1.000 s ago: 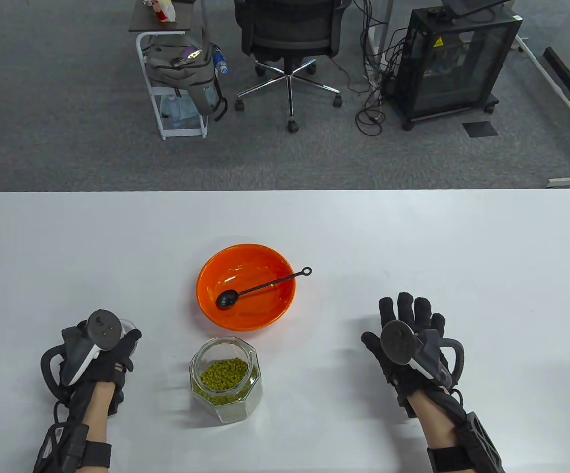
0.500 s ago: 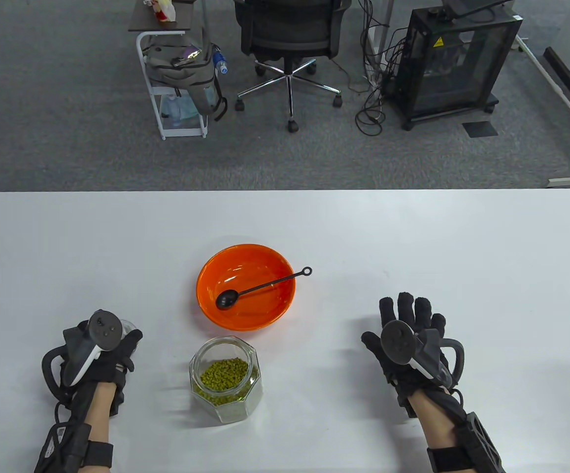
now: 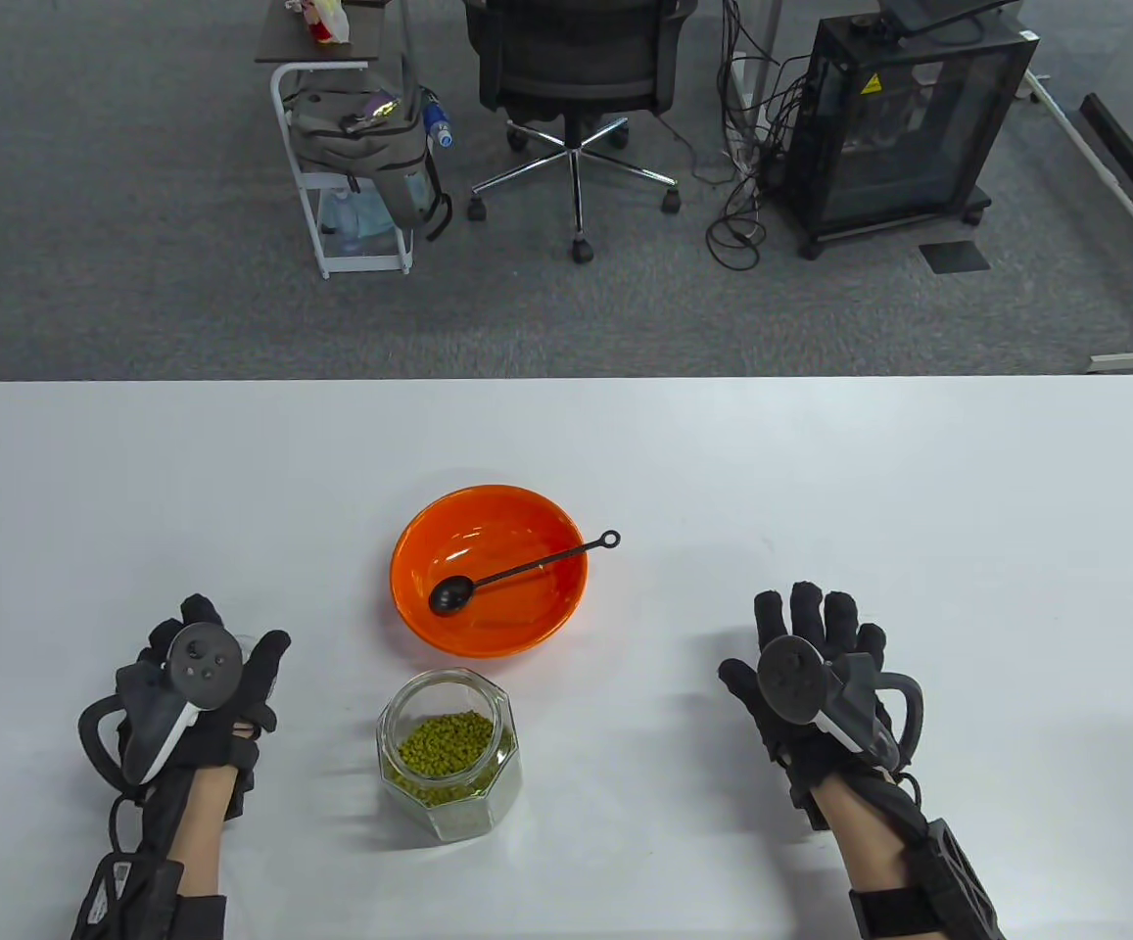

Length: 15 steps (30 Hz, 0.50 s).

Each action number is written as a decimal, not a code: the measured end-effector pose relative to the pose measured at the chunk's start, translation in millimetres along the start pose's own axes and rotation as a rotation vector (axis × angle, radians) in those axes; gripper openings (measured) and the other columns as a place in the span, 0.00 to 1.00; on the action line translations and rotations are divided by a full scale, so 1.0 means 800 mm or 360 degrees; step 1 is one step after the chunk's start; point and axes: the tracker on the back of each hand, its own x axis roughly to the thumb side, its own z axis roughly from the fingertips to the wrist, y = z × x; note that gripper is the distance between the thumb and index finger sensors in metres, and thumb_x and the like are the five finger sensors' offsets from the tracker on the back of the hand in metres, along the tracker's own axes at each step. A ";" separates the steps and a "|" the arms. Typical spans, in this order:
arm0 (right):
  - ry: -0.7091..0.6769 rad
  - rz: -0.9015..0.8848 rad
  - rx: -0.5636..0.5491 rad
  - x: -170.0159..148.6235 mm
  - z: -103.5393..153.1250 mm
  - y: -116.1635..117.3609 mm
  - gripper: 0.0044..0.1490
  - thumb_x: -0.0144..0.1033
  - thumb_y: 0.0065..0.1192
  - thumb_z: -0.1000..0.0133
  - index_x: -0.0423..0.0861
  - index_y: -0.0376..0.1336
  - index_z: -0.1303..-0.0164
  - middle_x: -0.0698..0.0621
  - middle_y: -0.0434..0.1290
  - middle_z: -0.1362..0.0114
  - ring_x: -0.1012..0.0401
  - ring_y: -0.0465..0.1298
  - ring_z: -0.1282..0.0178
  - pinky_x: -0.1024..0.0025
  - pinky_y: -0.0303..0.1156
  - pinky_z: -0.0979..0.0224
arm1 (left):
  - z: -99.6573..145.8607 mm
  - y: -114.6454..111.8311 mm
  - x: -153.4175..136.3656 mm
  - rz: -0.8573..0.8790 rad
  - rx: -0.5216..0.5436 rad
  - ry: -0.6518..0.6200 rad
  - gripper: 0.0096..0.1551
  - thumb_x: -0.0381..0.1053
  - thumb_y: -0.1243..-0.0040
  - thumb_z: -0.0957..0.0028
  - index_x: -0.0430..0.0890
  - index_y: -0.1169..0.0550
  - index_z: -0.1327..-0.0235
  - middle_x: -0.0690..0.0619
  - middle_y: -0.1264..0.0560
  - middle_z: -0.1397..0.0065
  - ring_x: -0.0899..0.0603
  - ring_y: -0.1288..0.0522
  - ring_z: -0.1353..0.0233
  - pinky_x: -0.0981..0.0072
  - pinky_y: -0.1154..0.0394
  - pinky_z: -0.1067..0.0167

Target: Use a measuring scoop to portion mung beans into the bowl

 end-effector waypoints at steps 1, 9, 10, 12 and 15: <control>0.0031 0.0021 -0.0013 0.000 0.001 -0.002 0.54 0.69 0.47 0.49 0.50 0.46 0.17 0.38 0.47 0.12 0.32 0.48 0.16 0.28 0.50 0.23 | 0.003 0.004 0.005 -0.0006 0.0035 -0.0013 0.55 0.79 0.46 0.45 0.39 0.36 0.21 0.33 0.32 0.25 0.34 0.20 0.49 0.34 0.25 0.43; 0.0145 -0.0138 -0.0216 0.009 0.011 -0.031 0.54 0.70 0.48 0.49 0.44 0.54 0.21 0.35 0.63 0.20 0.34 0.68 0.25 0.34 0.67 0.29 | 0.012 0.014 0.028 0.0078 0.0097 -0.0271 0.53 0.78 0.47 0.45 0.42 0.37 0.20 0.35 0.38 0.19 0.27 0.28 0.29 0.29 0.33 0.34; 0.0154 -0.0186 -0.0229 0.013 0.013 -0.033 0.54 0.70 0.49 0.49 0.44 0.55 0.21 0.35 0.64 0.20 0.34 0.69 0.26 0.35 0.69 0.30 | 0.013 0.012 0.031 0.0091 0.0094 -0.0273 0.53 0.78 0.47 0.45 0.42 0.36 0.20 0.35 0.38 0.18 0.26 0.29 0.28 0.28 0.34 0.33; 0.0140 -0.0208 -0.0244 0.020 0.011 -0.038 0.54 0.71 0.50 0.49 0.43 0.56 0.22 0.35 0.67 0.23 0.37 0.74 0.30 0.40 0.76 0.36 | 0.013 0.007 0.035 0.0095 0.0046 -0.0316 0.53 0.79 0.49 0.46 0.43 0.37 0.20 0.35 0.40 0.17 0.24 0.33 0.24 0.24 0.37 0.31; 0.0127 -0.0212 -0.0205 0.036 0.005 -0.044 0.55 0.71 0.50 0.49 0.43 0.56 0.22 0.34 0.69 0.26 0.41 0.79 0.37 0.47 0.82 0.44 | 0.013 0.002 0.039 0.0074 -0.0012 -0.0358 0.54 0.81 0.52 0.46 0.45 0.39 0.18 0.37 0.45 0.13 0.21 0.42 0.19 0.19 0.45 0.29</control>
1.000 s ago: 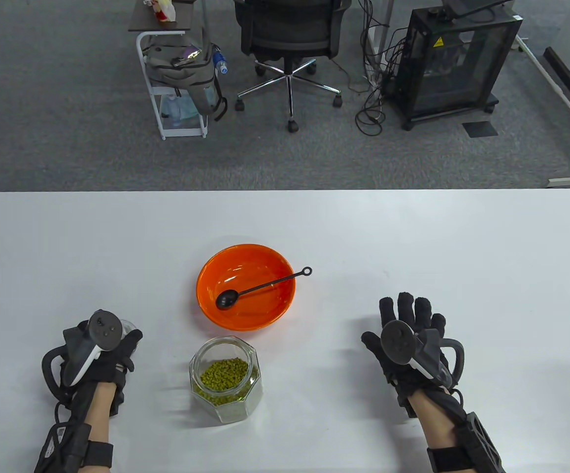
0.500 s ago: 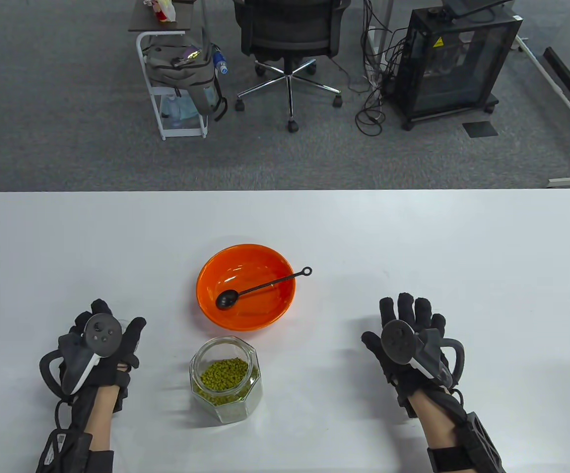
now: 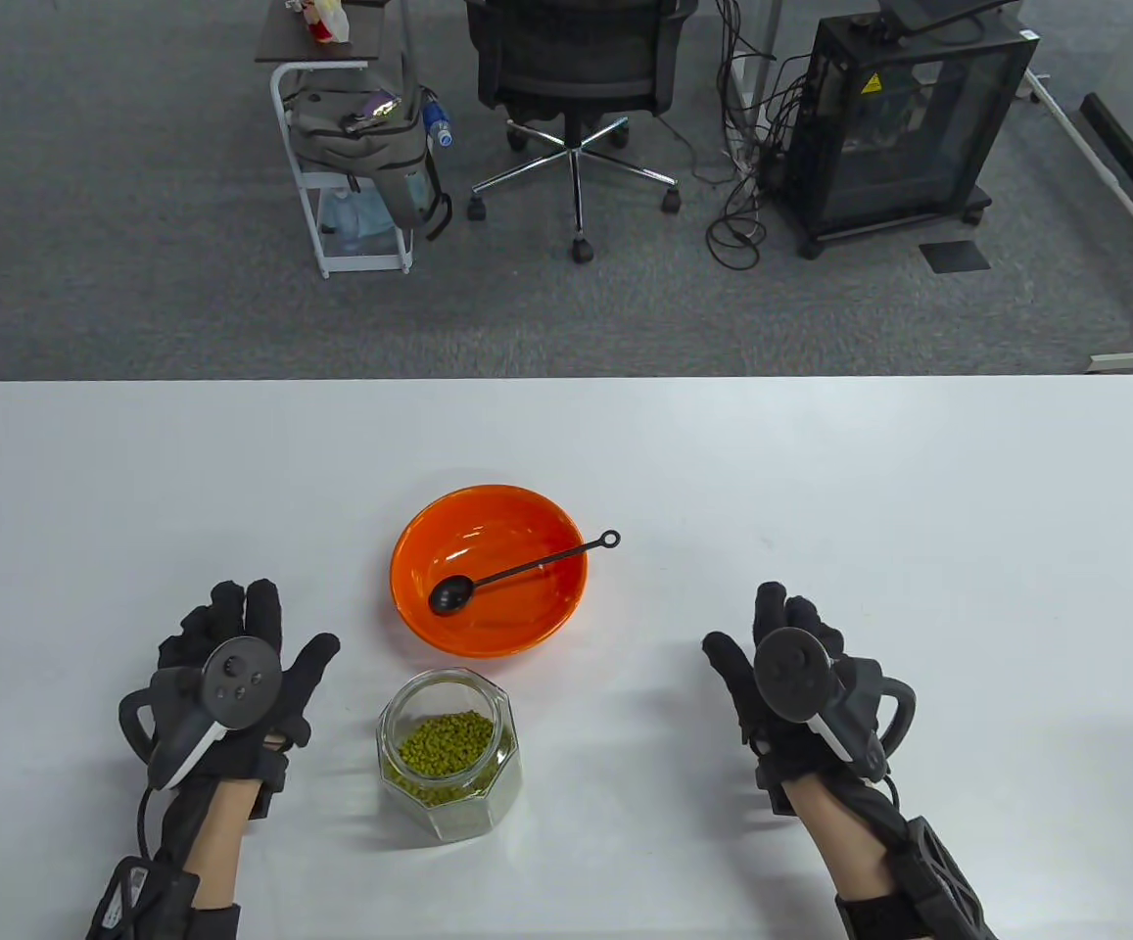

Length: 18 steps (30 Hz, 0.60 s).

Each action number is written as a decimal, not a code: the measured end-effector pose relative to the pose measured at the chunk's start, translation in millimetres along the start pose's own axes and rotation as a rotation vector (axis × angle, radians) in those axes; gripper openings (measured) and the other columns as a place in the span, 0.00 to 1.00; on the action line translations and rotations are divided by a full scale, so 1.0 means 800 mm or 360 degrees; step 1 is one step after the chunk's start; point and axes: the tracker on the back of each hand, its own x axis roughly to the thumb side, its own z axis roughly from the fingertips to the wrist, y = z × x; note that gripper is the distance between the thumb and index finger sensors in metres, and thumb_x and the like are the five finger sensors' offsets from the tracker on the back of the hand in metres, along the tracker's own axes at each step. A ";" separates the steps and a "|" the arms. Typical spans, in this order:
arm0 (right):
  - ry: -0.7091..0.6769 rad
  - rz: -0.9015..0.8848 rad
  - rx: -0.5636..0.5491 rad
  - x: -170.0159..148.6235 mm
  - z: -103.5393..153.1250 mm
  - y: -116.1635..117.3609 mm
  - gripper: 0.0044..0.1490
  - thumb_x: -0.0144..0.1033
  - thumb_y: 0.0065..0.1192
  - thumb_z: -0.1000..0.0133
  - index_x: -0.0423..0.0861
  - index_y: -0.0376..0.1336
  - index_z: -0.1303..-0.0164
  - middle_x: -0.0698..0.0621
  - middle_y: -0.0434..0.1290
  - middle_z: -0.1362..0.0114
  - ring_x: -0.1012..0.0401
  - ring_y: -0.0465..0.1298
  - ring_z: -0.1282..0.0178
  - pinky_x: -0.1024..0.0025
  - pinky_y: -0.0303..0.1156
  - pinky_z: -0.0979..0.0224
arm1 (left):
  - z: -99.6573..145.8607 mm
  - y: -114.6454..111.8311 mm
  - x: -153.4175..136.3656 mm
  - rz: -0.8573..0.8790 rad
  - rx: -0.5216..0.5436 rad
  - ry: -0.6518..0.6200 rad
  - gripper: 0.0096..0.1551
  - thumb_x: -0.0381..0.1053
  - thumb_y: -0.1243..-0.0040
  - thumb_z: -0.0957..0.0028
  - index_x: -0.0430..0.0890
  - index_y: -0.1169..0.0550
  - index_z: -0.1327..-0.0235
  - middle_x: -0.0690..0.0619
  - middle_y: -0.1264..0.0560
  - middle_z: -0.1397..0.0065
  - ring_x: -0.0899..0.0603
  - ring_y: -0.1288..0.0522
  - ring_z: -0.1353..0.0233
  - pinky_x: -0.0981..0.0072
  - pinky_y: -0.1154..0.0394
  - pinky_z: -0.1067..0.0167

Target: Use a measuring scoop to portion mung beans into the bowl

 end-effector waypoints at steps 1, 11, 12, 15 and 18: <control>0.0016 -0.0006 0.0016 0.007 -0.001 0.000 0.55 0.72 0.50 0.50 0.43 0.56 0.22 0.34 0.69 0.27 0.43 0.81 0.41 0.51 0.83 0.48 | 0.000 -0.001 0.001 0.0004 -0.0024 -0.0017 0.54 0.81 0.53 0.46 0.46 0.40 0.17 0.37 0.47 0.13 0.21 0.46 0.17 0.19 0.48 0.29; 0.0068 -0.0129 0.0239 0.063 -0.028 0.024 0.53 0.72 0.52 0.50 0.40 0.62 0.31 0.36 0.76 0.39 0.50 0.86 0.59 0.64 0.87 0.64 | 0.001 -0.006 0.002 0.0075 -0.0168 -0.0046 0.56 0.82 0.59 0.46 0.46 0.44 0.16 0.37 0.52 0.12 0.19 0.52 0.17 0.17 0.54 0.30; 0.0102 -0.0168 0.0281 0.067 -0.032 0.029 0.53 0.72 0.54 0.50 0.39 0.63 0.32 0.37 0.77 0.42 0.51 0.86 0.62 0.65 0.87 0.66 | 0.001 -0.008 0.002 0.0086 -0.0193 -0.0042 0.56 0.82 0.59 0.46 0.46 0.44 0.16 0.37 0.52 0.12 0.19 0.52 0.17 0.17 0.55 0.30; 0.0169 -0.0199 0.0393 0.073 -0.039 0.040 0.52 0.71 0.56 0.51 0.38 0.65 0.34 0.40 0.80 0.47 0.54 0.86 0.68 0.68 0.86 0.71 | 0.000 -0.009 0.002 0.0081 -0.0196 -0.0050 0.56 0.82 0.60 0.46 0.47 0.45 0.15 0.37 0.53 0.12 0.19 0.54 0.17 0.17 0.55 0.30; 0.0229 -0.0272 0.0473 0.081 -0.046 0.050 0.53 0.71 0.56 0.51 0.37 0.64 0.33 0.40 0.81 0.50 0.55 0.87 0.71 0.68 0.86 0.74 | 0.000 -0.009 0.002 0.0074 -0.0181 -0.0055 0.56 0.82 0.59 0.46 0.46 0.46 0.15 0.37 0.54 0.12 0.19 0.54 0.17 0.17 0.56 0.30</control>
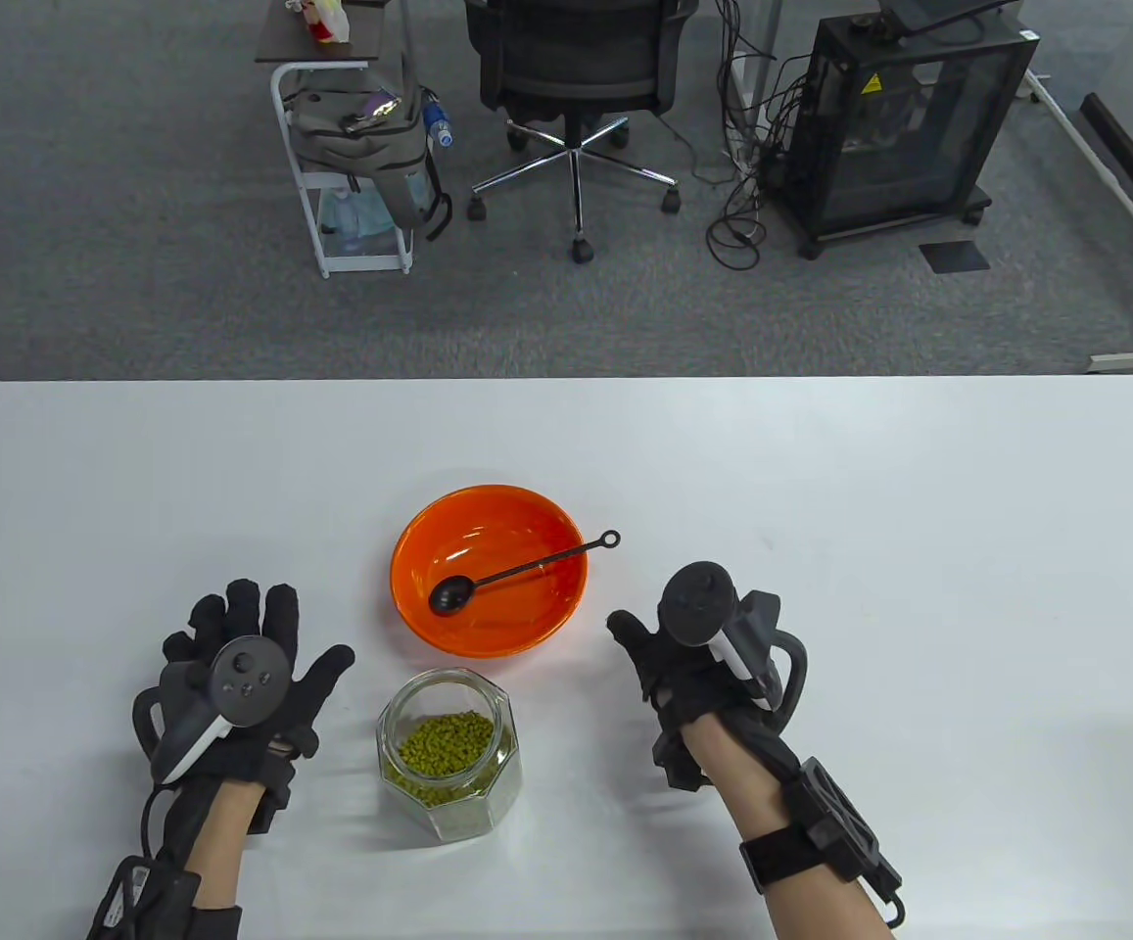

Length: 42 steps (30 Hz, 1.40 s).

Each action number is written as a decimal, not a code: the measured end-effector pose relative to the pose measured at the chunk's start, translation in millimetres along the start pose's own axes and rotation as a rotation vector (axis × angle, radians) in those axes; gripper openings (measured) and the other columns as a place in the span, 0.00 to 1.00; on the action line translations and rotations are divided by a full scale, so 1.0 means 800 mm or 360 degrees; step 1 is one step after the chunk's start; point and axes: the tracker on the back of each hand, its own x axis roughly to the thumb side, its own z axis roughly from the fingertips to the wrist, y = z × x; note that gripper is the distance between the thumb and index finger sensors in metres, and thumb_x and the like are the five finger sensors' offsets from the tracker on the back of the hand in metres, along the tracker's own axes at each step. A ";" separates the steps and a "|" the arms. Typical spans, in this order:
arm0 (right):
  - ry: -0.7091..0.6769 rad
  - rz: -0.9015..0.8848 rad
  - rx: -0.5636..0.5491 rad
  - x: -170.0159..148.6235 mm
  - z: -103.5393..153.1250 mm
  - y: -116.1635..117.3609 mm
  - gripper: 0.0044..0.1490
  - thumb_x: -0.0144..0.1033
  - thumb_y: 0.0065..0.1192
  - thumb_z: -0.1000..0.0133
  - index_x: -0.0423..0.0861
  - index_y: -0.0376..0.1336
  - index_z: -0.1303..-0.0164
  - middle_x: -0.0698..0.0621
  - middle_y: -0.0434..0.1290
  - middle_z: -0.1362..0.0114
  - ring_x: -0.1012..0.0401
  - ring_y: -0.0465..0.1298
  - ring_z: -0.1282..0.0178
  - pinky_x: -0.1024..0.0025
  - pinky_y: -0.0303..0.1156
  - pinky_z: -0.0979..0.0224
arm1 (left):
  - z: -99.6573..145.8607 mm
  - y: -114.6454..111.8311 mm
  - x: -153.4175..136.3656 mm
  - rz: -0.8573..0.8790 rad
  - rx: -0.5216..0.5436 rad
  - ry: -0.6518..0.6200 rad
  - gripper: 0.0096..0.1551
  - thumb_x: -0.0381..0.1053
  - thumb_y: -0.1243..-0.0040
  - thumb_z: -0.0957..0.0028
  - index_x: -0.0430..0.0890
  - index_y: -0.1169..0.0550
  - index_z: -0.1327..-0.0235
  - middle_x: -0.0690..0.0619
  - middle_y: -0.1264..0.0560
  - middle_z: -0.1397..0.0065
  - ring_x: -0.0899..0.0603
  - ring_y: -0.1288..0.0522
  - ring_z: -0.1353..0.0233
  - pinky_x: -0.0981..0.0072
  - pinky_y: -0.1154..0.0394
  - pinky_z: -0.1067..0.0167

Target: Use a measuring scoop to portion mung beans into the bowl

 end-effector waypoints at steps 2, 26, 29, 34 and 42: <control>0.0013 -0.0028 0.0087 0.007 -0.007 0.009 0.53 0.71 0.57 0.50 0.37 0.64 0.34 0.41 0.83 0.53 0.56 0.87 0.75 0.70 0.85 0.77 | 0.000 0.000 0.000 0.0006 0.0006 0.0002 0.56 0.82 0.59 0.46 0.46 0.46 0.15 0.37 0.54 0.12 0.19 0.55 0.17 0.17 0.56 0.30; 0.0364 -0.0498 0.0438 0.037 -0.066 0.079 0.49 0.70 0.61 0.50 0.34 0.72 0.46 0.46 0.88 0.66 0.61 0.87 0.87 0.76 0.84 0.88 | 0.000 -0.004 -0.001 0.0111 -0.0043 -0.0026 0.56 0.81 0.58 0.46 0.45 0.45 0.16 0.35 0.53 0.13 0.19 0.52 0.18 0.16 0.55 0.30; 0.0367 -0.0527 0.0399 0.038 -0.067 0.081 0.47 0.67 0.63 0.49 0.34 0.72 0.46 0.46 0.88 0.66 0.61 0.87 0.88 0.75 0.84 0.88 | 0.000 -0.004 -0.001 0.0103 -0.0043 -0.0023 0.56 0.81 0.58 0.46 0.45 0.45 0.16 0.35 0.53 0.13 0.19 0.52 0.18 0.16 0.55 0.30; 0.0373 -0.0610 0.0344 0.040 -0.068 0.086 0.45 0.61 0.66 0.47 0.30 0.72 0.46 0.46 0.89 0.68 0.60 0.87 0.88 0.73 0.84 0.88 | 0.001 -0.004 -0.001 0.0108 -0.0043 -0.0019 0.56 0.81 0.58 0.46 0.45 0.45 0.16 0.35 0.53 0.13 0.19 0.52 0.18 0.16 0.55 0.30; 0.0416 -0.0861 0.0370 0.038 -0.070 0.091 0.40 0.51 0.67 0.45 0.27 0.70 0.44 0.48 0.91 0.70 0.60 0.87 0.90 0.72 0.84 0.87 | 0.001 -0.004 -0.002 0.0114 -0.0048 -0.0012 0.56 0.81 0.58 0.46 0.44 0.45 0.16 0.35 0.53 0.13 0.19 0.52 0.18 0.16 0.55 0.30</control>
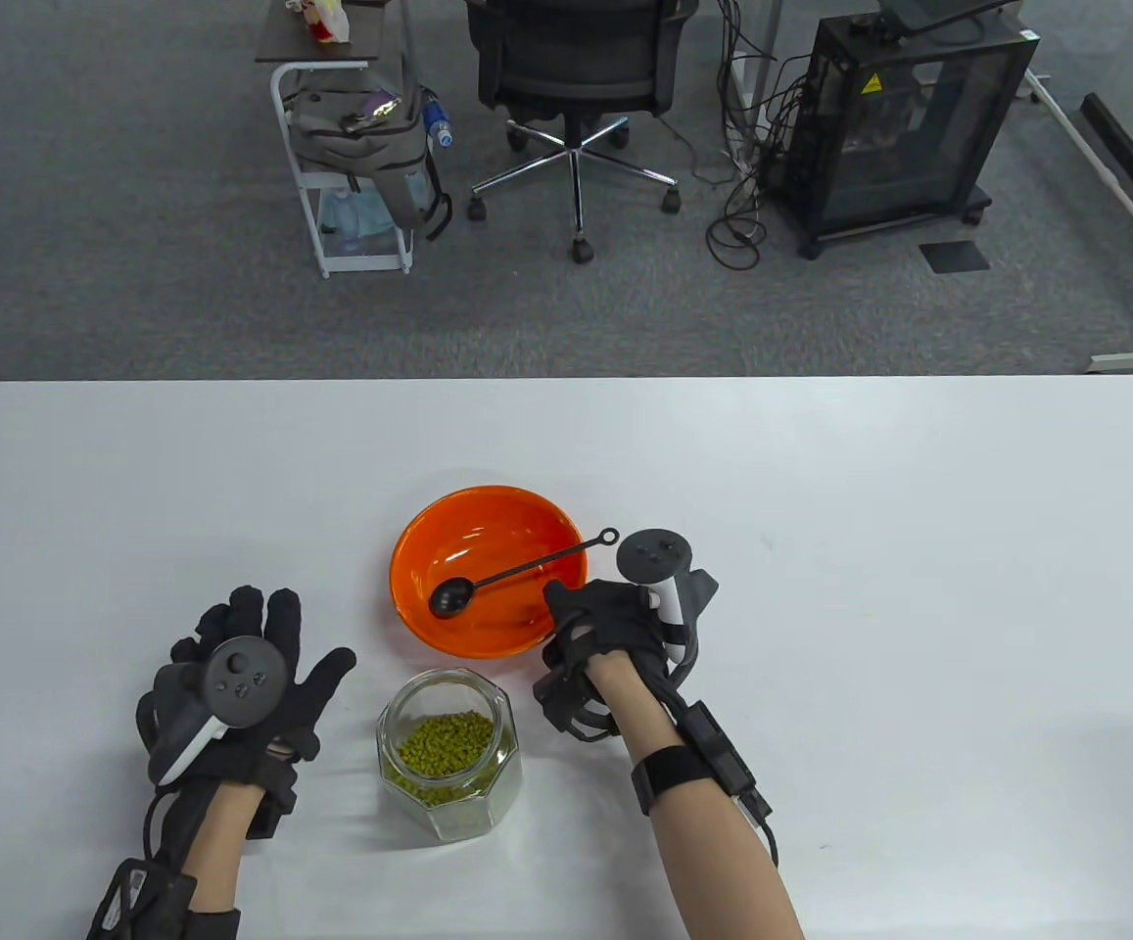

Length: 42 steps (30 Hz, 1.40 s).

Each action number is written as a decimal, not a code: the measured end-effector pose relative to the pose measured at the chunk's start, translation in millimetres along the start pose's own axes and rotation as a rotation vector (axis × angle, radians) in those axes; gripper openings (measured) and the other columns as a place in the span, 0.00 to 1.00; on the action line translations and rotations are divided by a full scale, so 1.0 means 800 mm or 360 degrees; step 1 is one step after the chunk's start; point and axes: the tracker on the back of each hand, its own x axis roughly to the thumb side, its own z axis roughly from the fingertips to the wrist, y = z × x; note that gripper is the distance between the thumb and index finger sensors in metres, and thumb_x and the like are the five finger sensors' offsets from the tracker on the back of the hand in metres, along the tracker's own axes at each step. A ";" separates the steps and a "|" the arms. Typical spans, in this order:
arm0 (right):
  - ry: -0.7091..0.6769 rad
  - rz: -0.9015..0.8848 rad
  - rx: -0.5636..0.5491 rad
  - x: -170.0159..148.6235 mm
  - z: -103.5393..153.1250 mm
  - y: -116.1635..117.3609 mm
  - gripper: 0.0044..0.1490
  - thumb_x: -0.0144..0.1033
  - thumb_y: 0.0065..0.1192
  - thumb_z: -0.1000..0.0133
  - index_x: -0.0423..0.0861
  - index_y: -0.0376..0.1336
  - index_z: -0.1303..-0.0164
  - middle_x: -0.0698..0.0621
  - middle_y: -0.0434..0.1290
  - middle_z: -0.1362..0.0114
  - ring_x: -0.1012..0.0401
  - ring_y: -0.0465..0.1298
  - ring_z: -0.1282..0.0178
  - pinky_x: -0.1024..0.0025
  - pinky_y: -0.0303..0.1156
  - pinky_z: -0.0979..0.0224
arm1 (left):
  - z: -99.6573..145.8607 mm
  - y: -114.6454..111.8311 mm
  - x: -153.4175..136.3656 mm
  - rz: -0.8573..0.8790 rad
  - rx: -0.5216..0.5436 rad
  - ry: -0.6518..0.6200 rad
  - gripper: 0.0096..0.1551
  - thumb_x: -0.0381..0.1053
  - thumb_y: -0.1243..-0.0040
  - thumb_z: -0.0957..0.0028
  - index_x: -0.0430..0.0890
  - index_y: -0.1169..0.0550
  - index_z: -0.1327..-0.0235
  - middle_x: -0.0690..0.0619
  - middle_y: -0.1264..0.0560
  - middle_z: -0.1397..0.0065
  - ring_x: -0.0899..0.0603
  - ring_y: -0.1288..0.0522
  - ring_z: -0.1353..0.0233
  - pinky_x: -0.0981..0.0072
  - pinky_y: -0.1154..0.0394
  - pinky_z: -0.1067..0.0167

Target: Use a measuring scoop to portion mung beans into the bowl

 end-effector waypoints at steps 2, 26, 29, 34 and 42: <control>0.0009 -0.0052 0.0027 -0.002 -0.002 -0.001 0.39 0.49 0.67 0.45 0.26 0.70 0.44 0.48 0.91 0.70 0.60 0.87 0.90 0.73 0.84 0.87 | 0.000 0.000 0.000 0.0001 0.0001 0.0001 0.56 0.81 0.58 0.46 0.44 0.45 0.16 0.35 0.53 0.13 0.19 0.52 0.18 0.16 0.55 0.31; -0.0172 -0.0171 0.0022 -0.015 0.036 -0.116 0.37 0.44 0.66 0.45 0.23 0.69 0.45 0.44 0.89 0.72 0.61 0.86 0.92 0.73 0.83 0.87 | 0.002 0.004 -0.002 0.0025 0.0042 -0.0010 0.56 0.81 0.58 0.46 0.44 0.46 0.16 0.35 0.54 0.13 0.18 0.53 0.18 0.16 0.55 0.31; -0.0179 -0.0159 0.0016 -0.033 0.044 -0.141 0.37 0.44 0.66 0.45 0.23 0.69 0.45 0.44 0.88 0.72 0.61 0.86 0.91 0.72 0.83 0.87 | 0.003 0.004 -0.003 0.0031 0.0041 -0.0010 0.56 0.81 0.58 0.46 0.44 0.47 0.16 0.35 0.54 0.13 0.19 0.52 0.18 0.16 0.55 0.30; -0.0195 -0.0116 0.0022 -0.063 0.055 -0.172 0.37 0.44 0.66 0.45 0.23 0.69 0.45 0.44 0.88 0.73 0.61 0.85 0.91 0.72 0.83 0.87 | 0.004 0.003 -0.002 0.0025 0.0037 -0.0009 0.56 0.81 0.58 0.46 0.44 0.46 0.16 0.35 0.54 0.13 0.19 0.53 0.18 0.16 0.55 0.31; -0.0191 -0.0019 0.0098 -0.104 0.064 -0.198 0.37 0.45 0.65 0.45 0.24 0.69 0.45 0.44 0.88 0.73 0.61 0.85 0.91 0.71 0.82 0.86 | 0.005 0.002 -0.002 0.0030 0.0031 -0.0013 0.56 0.81 0.58 0.46 0.44 0.46 0.16 0.35 0.54 0.13 0.19 0.53 0.18 0.16 0.55 0.31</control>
